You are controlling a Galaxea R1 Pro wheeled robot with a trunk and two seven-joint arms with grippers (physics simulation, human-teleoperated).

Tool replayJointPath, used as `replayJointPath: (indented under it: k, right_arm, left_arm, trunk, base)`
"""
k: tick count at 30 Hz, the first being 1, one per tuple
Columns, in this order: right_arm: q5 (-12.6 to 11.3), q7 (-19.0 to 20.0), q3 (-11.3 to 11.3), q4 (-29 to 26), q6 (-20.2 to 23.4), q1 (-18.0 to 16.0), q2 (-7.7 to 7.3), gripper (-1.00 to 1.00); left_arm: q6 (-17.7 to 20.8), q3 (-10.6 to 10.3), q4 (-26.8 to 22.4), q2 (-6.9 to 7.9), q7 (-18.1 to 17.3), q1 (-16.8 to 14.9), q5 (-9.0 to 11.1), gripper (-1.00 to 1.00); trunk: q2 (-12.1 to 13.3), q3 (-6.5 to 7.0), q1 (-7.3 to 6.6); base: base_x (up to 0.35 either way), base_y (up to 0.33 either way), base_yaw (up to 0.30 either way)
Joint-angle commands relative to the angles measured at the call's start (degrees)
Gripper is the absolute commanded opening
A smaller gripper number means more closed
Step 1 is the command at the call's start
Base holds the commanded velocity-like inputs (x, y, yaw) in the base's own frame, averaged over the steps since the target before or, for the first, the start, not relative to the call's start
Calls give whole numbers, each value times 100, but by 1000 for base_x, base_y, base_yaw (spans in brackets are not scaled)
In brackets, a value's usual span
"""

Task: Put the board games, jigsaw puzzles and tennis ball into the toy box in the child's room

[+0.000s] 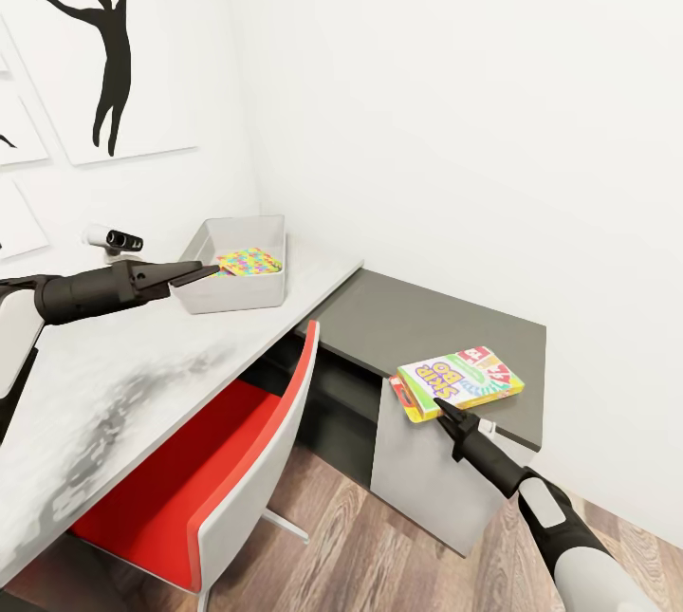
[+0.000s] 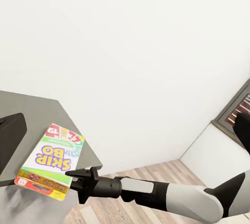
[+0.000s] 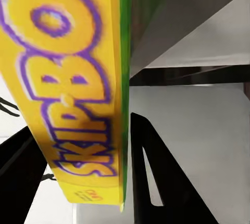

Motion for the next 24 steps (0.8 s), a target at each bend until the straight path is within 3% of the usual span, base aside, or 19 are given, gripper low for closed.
replayJointPath:
  k: [1,14,24]
  right_arm:
    - [-16,8,-16,3,37,-5,1,-100]
    - [-16,19,-14,3,28,-5,1,-100]
    - [-16,25,12,-212,15,19,8,-100]
  left_arm:
    - [20,-7,3,4,-15,-5,5,100]
    - [20,-16,3,4,-14,2,5,100]
    - [20,-5,3,23,-13,21,5,100]
  trunk:
    - [-3,-5,0]
    - [-3,-5,0]
    - [-3,75,0]
  base:
    - [0,0,0]
    - [0,0,0]
    - [0,0,0]
